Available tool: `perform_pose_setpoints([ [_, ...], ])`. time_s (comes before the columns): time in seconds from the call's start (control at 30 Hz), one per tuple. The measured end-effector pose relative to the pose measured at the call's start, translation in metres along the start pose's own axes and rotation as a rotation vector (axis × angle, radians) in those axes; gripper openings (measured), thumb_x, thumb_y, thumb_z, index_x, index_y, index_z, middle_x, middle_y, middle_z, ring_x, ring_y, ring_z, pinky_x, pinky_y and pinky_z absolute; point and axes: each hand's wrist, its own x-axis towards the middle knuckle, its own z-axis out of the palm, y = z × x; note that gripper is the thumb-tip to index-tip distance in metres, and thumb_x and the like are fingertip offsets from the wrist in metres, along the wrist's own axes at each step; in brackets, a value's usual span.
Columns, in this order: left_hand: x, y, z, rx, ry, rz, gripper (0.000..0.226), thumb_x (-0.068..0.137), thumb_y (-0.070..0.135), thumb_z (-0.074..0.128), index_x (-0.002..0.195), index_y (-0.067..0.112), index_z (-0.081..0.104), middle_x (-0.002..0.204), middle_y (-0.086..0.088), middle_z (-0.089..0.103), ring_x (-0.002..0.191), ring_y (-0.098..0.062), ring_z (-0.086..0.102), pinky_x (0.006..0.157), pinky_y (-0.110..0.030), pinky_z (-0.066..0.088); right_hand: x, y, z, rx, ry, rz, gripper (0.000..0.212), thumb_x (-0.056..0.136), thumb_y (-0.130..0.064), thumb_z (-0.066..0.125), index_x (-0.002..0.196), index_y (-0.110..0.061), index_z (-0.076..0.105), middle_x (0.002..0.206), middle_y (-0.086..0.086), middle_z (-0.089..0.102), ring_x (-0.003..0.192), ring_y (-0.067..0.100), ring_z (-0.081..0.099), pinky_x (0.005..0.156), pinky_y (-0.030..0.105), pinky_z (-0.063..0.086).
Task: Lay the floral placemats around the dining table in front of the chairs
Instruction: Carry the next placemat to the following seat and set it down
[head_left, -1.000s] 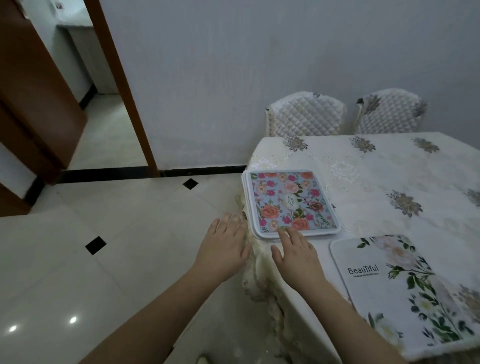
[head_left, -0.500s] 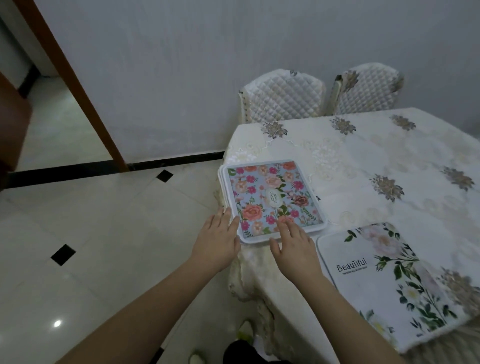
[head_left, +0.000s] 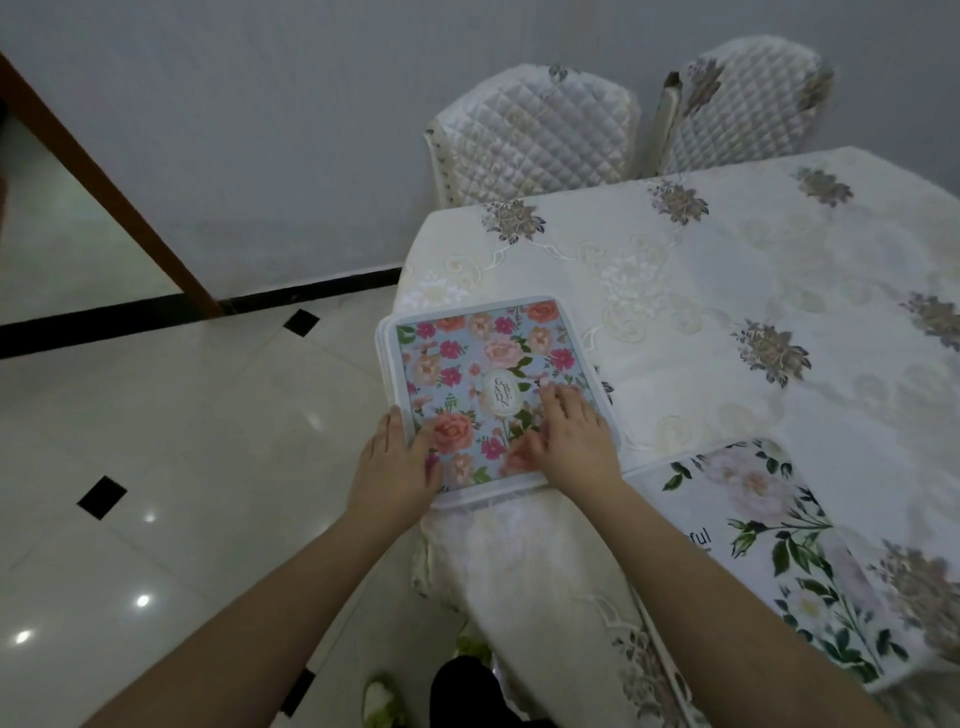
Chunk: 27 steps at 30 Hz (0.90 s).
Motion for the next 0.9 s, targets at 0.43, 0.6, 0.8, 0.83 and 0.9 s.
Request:
perform_pose_setpoints([
  [0.43, 0.026, 0.000, 0.014, -0.185, 0.013, -0.142, 0.067, 0.101, 0.049, 0.036, 0.157, 0.022, 0.010, 0.162, -0.026, 0.006, 0.150, -0.036, 0.008, 0.121, -0.047, 0.014, 0.058, 0.043, -0.002, 0.067, -0.116, 0.162, 0.075, 0.093, -0.056, 0.052, 0.154, -0.022, 0.023, 0.161, 0.024, 0.013, 0.149, 0.037, 0.015, 0.119, 0.046, 0.013],
  [0.6, 0.025, 0.004, 0.016, -0.215, 0.016, -0.151, 0.071, 0.100, 0.051, 0.038, 0.158, 0.022, 0.007, 0.163, -0.023, -0.003, 0.151, -0.035, 0.001, 0.121, -0.046, 0.010, 0.059, 0.041, -0.002, 0.084, -0.089, 0.165, 0.079, 0.092, -0.055, 0.055, 0.154, -0.017, 0.023, 0.160, 0.024, 0.017, 0.148, 0.036, 0.019, 0.118, 0.046, 0.016],
  [0.8, 0.023, 0.012, 0.011, -0.307, 0.057, -0.175, 0.070, 0.100, 0.044, 0.042, 0.157, 0.019, 0.010, 0.164, -0.021, -0.002, 0.151, -0.033, 0.000, 0.121, -0.046, 0.009, 0.054, 0.040, 0.002, 0.116, 0.005, 0.156, 0.077, 0.091, -0.049, 0.060, 0.152, -0.013, 0.028, 0.158, 0.023, 0.024, 0.146, 0.036, 0.024, 0.118, 0.045, 0.019],
  [0.83, 0.022, 0.013, 0.010, -0.330, 0.069, -0.178, 0.069, 0.100, 0.043, 0.043, 0.157, 0.019, 0.012, 0.164, -0.020, -0.001, 0.152, -0.032, 0.000, 0.121, -0.044, 0.009, 0.054, 0.040, 0.001, 0.131, 0.025, 0.159, 0.077, 0.090, -0.048, 0.062, 0.151, -0.012, 0.031, 0.157, 0.022, 0.027, 0.145, 0.035, 0.026, 0.118, 0.045, 0.019],
  [0.9, 0.021, 0.015, 0.006, -0.376, 0.091, -0.179, 0.067, 0.100, 0.042, 0.044, 0.156, 0.019, 0.015, 0.164, -0.018, 0.001, 0.152, -0.030, 0.003, 0.121, -0.042, 0.010, 0.055, 0.040, -0.002, 0.192, 0.070, 0.160, 0.074, 0.089, -0.043, 0.066, 0.148, -0.011, 0.035, 0.153, 0.021, 0.033, 0.142, 0.035, 0.030, 0.118, 0.046, 0.023],
])
